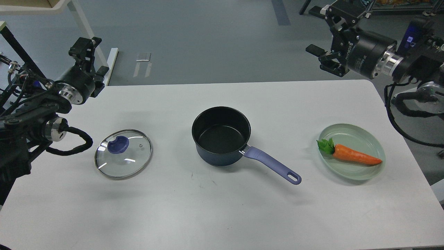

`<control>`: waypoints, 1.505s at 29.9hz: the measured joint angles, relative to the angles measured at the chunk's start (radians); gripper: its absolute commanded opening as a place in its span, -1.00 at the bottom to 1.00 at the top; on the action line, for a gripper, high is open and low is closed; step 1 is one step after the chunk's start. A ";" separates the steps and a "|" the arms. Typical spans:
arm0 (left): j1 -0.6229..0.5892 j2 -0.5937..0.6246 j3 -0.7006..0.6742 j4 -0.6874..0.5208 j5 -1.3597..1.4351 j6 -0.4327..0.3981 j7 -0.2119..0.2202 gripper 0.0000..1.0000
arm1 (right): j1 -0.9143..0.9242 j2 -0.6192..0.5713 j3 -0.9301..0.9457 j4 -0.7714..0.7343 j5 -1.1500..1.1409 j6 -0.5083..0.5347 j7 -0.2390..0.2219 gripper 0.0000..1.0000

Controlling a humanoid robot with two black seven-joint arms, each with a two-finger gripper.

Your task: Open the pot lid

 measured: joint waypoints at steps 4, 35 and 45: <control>0.024 -0.022 -0.027 0.011 -0.075 -0.041 0.000 0.99 | -0.024 0.102 0.021 -0.143 0.113 -0.004 0.144 1.00; 0.121 -0.159 -0.276 0.073 -0.221 -0.147 0.000 0.99 | -0.321 0.473 0.454 -0.471 0.428 0.009 0.110 0.99; 0.111 -0.167 -0.296 0.075 -0.237 -0.147 0.000 0.99 | -0.331 0.495 0.456 -0.471 0.512 0.023 0.061 1.00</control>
